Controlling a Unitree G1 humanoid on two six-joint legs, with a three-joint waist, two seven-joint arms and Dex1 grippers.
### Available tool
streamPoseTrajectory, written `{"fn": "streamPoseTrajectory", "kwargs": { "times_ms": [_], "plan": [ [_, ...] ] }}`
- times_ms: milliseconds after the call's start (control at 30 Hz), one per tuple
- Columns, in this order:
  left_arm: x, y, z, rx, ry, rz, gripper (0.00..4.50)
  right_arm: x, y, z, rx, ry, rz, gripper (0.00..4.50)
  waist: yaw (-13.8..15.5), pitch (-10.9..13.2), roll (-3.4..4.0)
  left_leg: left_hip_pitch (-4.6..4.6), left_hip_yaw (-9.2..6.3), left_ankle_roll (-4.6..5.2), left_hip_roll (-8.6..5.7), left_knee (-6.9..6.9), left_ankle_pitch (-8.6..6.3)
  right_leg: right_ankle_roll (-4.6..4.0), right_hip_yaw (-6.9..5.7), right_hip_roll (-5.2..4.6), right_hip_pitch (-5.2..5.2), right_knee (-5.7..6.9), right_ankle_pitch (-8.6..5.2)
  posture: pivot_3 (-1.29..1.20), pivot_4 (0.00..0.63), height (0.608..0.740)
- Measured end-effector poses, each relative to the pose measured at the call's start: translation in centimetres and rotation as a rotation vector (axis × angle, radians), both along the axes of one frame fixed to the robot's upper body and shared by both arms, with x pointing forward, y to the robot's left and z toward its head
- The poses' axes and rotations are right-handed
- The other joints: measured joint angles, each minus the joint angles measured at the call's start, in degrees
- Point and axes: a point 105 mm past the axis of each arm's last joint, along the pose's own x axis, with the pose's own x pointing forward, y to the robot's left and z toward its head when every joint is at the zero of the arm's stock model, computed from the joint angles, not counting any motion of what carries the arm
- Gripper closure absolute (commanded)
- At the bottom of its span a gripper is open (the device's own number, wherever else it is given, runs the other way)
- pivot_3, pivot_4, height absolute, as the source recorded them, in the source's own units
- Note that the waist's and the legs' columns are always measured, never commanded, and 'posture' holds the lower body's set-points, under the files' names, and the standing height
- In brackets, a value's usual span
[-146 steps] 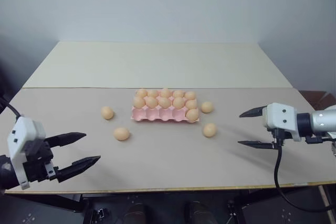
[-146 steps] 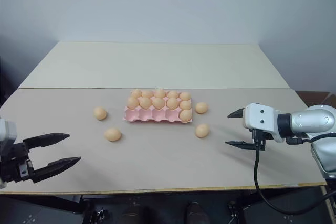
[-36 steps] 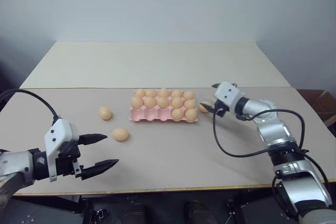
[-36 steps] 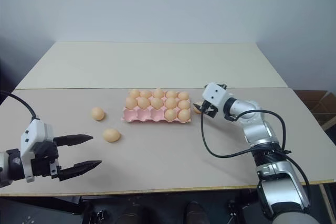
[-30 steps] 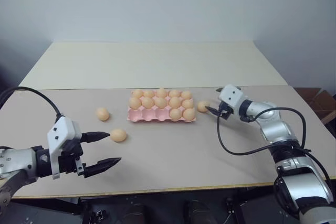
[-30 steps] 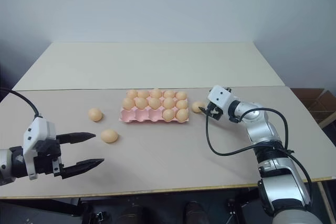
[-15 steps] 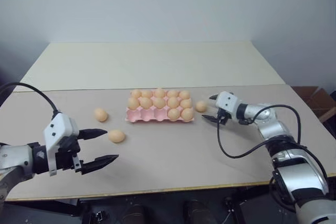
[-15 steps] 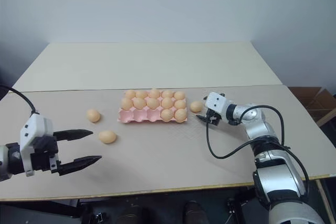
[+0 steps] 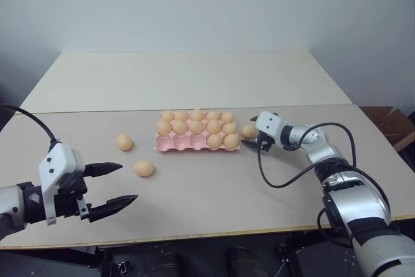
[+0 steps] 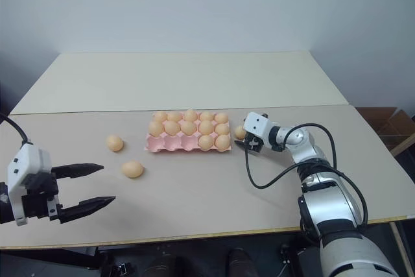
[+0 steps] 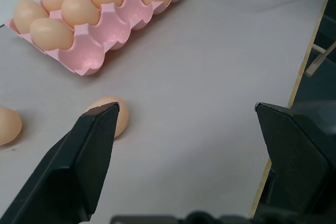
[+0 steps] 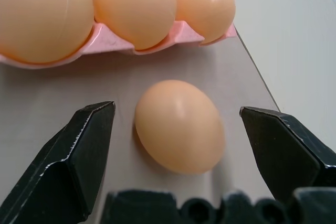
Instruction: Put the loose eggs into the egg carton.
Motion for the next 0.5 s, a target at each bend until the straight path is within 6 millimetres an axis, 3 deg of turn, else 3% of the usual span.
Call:
{"fn": "streamPoseTrajectory", "kwargs": {
  "times_ms": [100, 267, 500],
  "plan": [
    [-0.01, -0.11, 0.04, 0.001, -0.004, 0.0, 0.0, 0.03, -0.05, -0.19, 0.002, 0.012, -0.006, 0.58, 0.0, 0.0, 0.0, 0.0, 0.0, 0.0, -0.01, -0.06, 0.0, -0.16, -0.01, 0.0, 0.0, -0.04, 0.14, 0.0, 0.15, 0.74],
    [-0.05, -0.16, -0.03, 0.003, -0.002, -0.001, 0.0, 0.0, -0.23, -0.49, 0.004, 0.024, -0.014, 2.24, 0.0, 0.0, 0.0, 0.01, 0.0, 0.0, -0.01, -0.06, 0.0, -0.15, -0.01, 0.01, 0.0, -0.04, 0.14, 0.0, 0.15, 0.74],
    [0.21, -0.64, -0.03, 0.0, -0.01, -0.014, 0.0, 0.12, -0.55, -0.4, 0.008, 0.018, -0.032, 2.39, 0.0, 0.0, 0.0, 0.03, 0.0, 0.0, -0.01, -0.06, 0.0, -0.14, -0.01, 0.01, 0.0, -0.02, 0.14, 0.0, 0.15, 0.74]
  ]
}}
